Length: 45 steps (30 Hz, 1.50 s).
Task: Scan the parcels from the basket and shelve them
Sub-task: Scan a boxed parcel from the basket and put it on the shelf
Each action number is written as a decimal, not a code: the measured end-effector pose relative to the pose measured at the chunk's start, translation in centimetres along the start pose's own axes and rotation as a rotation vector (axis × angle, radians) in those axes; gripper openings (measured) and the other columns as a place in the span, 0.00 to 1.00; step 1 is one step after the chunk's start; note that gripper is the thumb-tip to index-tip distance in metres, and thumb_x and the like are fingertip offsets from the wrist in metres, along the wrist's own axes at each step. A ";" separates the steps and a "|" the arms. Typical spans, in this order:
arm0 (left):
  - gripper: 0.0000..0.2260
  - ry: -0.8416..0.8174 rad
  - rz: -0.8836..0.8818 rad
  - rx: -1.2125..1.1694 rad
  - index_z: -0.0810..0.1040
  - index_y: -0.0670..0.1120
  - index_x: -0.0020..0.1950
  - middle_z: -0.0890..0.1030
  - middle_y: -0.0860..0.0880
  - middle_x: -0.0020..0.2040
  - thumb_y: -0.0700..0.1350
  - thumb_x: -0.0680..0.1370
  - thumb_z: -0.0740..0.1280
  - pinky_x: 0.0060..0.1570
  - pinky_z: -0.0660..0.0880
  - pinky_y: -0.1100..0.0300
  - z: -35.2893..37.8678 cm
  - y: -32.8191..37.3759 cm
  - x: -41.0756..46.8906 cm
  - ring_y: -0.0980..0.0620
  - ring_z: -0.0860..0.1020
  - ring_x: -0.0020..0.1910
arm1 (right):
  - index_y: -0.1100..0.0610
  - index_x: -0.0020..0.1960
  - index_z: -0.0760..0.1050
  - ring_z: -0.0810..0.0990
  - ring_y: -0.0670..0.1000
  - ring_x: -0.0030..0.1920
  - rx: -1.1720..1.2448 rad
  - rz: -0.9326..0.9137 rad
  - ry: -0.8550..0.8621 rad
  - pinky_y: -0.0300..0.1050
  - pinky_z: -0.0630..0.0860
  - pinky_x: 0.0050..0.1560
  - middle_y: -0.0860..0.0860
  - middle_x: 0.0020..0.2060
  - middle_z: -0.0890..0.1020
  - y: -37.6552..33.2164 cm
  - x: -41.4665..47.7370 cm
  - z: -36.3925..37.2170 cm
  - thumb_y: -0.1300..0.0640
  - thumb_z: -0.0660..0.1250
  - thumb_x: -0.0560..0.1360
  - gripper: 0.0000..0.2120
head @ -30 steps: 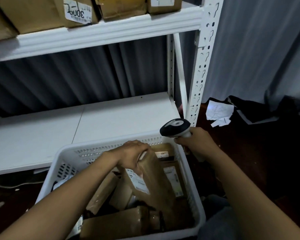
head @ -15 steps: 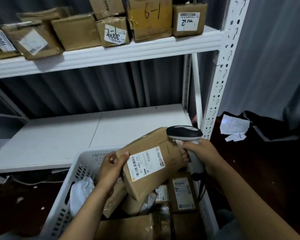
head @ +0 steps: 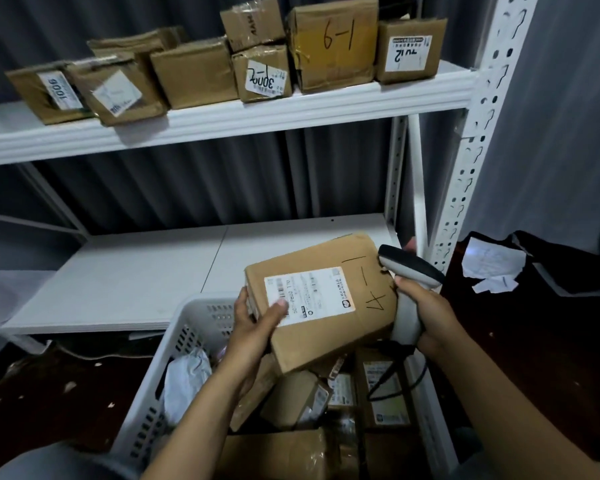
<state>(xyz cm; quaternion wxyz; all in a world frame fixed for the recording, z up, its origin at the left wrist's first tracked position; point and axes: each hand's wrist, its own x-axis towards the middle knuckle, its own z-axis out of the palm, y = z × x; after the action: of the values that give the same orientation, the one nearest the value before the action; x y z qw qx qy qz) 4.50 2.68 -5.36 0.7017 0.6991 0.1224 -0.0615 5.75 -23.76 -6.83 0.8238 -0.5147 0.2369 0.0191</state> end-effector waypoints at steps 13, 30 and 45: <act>0.32 0.059 0.088 0.254 0.70 0.56 0.72 0.79 0.46 0.61 0.40 0.71 0.75 0.53 0.78 0.55 -3.9 1.9 2.0 0.47 0.80 0.56 | 0.59 0.45 0.81 0.84 0.51 0.37 -0.316 -0.172 -0.190 0.43 0.80 0.40 0.56 0.38 0.84 -0.1 -1.9 2.2 0.60 0.71 0.75 0.02; 0.31 -0.128 -0.042 0.512 0.75 0.61 0.65 0.82 0.52 0.58 0.48 0.62 0.72 0.57 0.77 0.55 -6.5 3.7 3.0 0.53 0.81 0.54 | 0.57 0.36 0.75 0.75 0.48 0.24 -0.852 -0.260 -0.393 0.46 0.76 0.35 0.51 0.23 0.78 -2.2 -4.5 2.6 0.58 0.72 0.74 0.10; 0.33 -0.120 -0.008 0.448 0.73 0.59 0.69 0.81 0.48 0.59 0.49 0.63 0.73 0.54 0.78 0.50 -6.6 3.5 3.4 0.48 0.82 0.52 | 0.55 0.36 0.75 0.74 0.45 0.23 -0.840 -0.306 -0.365 0.35 0.73 0.27 0.49 0.22 0.77 -2.5 -3.9 3.9 0.60 0.70 0.75 0.09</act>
<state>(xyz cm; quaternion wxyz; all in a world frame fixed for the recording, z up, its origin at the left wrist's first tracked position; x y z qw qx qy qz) 8.08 9.59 -2.81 0.5348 0.8321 0.0664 -0.1314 4.44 -20.76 -1.72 0.5661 -0.8200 -0.0182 0.0818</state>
